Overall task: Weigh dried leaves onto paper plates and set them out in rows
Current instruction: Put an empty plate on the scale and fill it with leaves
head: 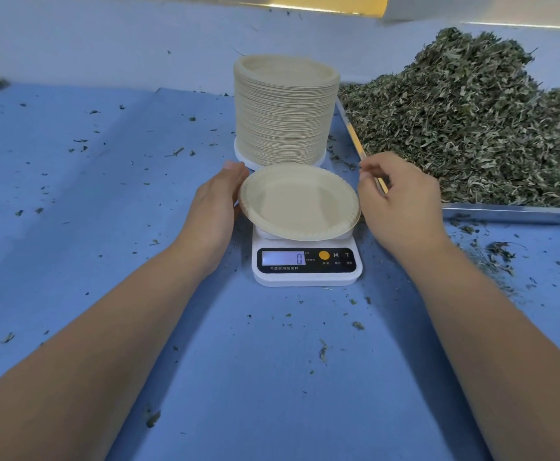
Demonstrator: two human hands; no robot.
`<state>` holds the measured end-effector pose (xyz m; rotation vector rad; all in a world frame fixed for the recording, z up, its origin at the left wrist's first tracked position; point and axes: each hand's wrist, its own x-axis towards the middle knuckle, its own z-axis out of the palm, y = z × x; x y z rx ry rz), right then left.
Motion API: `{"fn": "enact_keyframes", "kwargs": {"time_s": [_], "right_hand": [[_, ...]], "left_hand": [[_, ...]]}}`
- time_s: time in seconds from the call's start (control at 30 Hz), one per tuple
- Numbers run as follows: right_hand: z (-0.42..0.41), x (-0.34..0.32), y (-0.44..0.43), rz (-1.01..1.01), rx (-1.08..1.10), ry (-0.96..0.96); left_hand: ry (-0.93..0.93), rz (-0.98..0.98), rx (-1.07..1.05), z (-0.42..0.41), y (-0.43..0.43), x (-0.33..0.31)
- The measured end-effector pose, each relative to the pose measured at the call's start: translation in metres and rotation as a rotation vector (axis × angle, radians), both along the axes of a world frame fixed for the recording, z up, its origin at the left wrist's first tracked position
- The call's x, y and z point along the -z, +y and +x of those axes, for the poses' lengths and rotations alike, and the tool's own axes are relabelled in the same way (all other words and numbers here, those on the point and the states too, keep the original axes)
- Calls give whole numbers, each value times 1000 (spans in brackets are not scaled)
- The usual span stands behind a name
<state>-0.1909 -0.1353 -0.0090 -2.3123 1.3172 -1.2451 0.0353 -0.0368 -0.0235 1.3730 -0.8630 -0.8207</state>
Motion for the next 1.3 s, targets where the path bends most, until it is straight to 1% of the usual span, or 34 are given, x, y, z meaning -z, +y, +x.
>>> {"fn": "enact_keyframes", "kwargs": {"time_s": [0.03,0.13,0.17,0.23,0.37,0.43,0.53,0.63,0.7,0.8,0.87,0.97,1.07,1.13,1.2,1.3], "right_hand": [[-1,0,-2,-11,3,29],[-8,-3,-14,-52,48,120],[-11,-4,-21,-48,66,133],[-15,-7,-35,4,94,178],[-13,-12,-76,193,122,366],[-10,-16,-94,206,127,407],[-2,-19,-116,228,132,426],[10,-15,-134,333,100,476],[16,-13,-142,383,82,471],[21,-15,-149,313,66,448],[22,-17,-152,320,47,462],[24,-17,-157,459,65,515],[27,-14,-158,626,152,456],[28,-14,-158,667,178,445],[28,-16,-157,671,176,489],[24,-27,-155,645,142,615]], "left_hand": [[8,-15,-10,2,-2,2],[118,-20,-50,8,-6,10],[113,-16,-57,8,-6,10],[44,-38,-28,9,-6,12],[-33,-57,6,2,-8,11],[-45,-53,23,-1,-5,10],[-58,-44,24,0,-6,11],[-66,-44,4,0,-7,10],[-81,-36,-7,0,-8,10],[-74,-35,-20,0,-10,10],[-69,-34,-40,0,-12,10],[-77,-30,-51,0,-12,11],[-70,-25,-44,0,-12,12],[-86,-19,-44,1,-13,12],[-69,-14,-65,1,-12,12],[-68,-4,-80,-1,-11,10]]}}
